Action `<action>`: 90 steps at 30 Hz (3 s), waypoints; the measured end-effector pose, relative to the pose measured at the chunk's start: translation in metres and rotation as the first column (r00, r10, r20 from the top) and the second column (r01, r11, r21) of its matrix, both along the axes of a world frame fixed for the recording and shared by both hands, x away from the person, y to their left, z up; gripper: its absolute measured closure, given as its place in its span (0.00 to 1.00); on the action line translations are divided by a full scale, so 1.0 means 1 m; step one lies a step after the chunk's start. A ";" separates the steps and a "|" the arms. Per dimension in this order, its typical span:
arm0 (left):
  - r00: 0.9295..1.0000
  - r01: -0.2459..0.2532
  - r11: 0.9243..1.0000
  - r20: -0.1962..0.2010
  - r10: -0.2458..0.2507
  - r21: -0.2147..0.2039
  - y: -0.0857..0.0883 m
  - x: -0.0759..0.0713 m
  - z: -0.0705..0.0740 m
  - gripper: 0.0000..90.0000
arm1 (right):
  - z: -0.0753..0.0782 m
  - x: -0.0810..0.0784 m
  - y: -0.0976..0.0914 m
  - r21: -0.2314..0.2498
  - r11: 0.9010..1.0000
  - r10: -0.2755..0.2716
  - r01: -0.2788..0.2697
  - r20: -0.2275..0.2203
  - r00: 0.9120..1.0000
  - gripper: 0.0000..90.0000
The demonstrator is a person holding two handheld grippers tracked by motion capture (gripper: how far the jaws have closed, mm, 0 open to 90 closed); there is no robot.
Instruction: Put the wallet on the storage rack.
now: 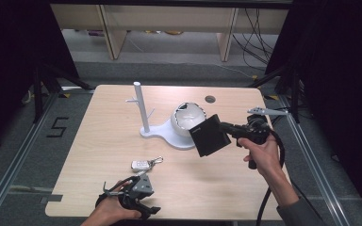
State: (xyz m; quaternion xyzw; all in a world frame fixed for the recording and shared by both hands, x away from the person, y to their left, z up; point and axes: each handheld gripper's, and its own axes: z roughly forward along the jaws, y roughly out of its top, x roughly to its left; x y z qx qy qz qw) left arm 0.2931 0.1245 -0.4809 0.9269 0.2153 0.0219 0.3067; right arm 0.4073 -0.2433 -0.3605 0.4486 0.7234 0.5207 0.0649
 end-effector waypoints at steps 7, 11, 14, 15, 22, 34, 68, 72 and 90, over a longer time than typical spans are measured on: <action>0.999 -0.054 0.999 0.008 0.054 -0.009 0.020 -0.007 0.000 0.38 | 0.015 0.018 -0.006 0.003 1.000 -0.026 0.026 0.019 0.999 0.94; 0.990 -0.141 0.988 0.004 0.141 -0.064 0.030 -0.010 0.001 0.35 | 0.020 0.030 -0.006 0.003 0.999 -0.043 0.043 0.017 0.999 0.94; 0.988 -0.155 0.985 0.012 0.157 -0.076 0.037 -0.012 0.002 0.34 | 0.023 0.038 -0.005 0.014 0.998 -0.060 0.059 0.013 0.998 0.94; 0.988 -0.153 0.986 0.020 0.155 -0.071 0.039 -0.012 0.002 0.33 | 0.024 0.041 -0.005 0.021 0.998 -0.064 0.063 0.009 0.998 0.94; 0.986 -0.165 0.984 0.008 0.166 -0.067 0.046 -0.014 0.000 0.33 | 0.029 0.059 0.001 0.023 0.996 -0.088 0.088 0.010 0.996 0.94; 0.986 -0.165 0.985 0.001 0.165 -0.053 0.046 -0.014 -0.005 0.33 | 0.012 0.089 0.014 0.066 0.990 -0.119 0.121 -0.035 0.992 0.94; 0.989 -0.150 0.987 -0.009 0.150 -0.052 0.046 -0.015 -0.008 0.33 | -0.045 0.124 0.035 0.035 0.988 -0.141 0.148 -0.136 0.981 0.93; 0.987 -0.159 0.986 0.002 0.159 -0.045 0.047 -0.015 -0.008 0.33 | -0.053 0.125 0.046 0.040 0.988 -0.140 0.149 -0.172 0.975 0.92; 0.986 -0.166 0.985 0.007 0.167 -0.046 0.050 -0.014 -0.007 0.33 | -0.033 0.099 0.008 0.011 0.987 -0.160 0.162 -0.091 0.983 0.53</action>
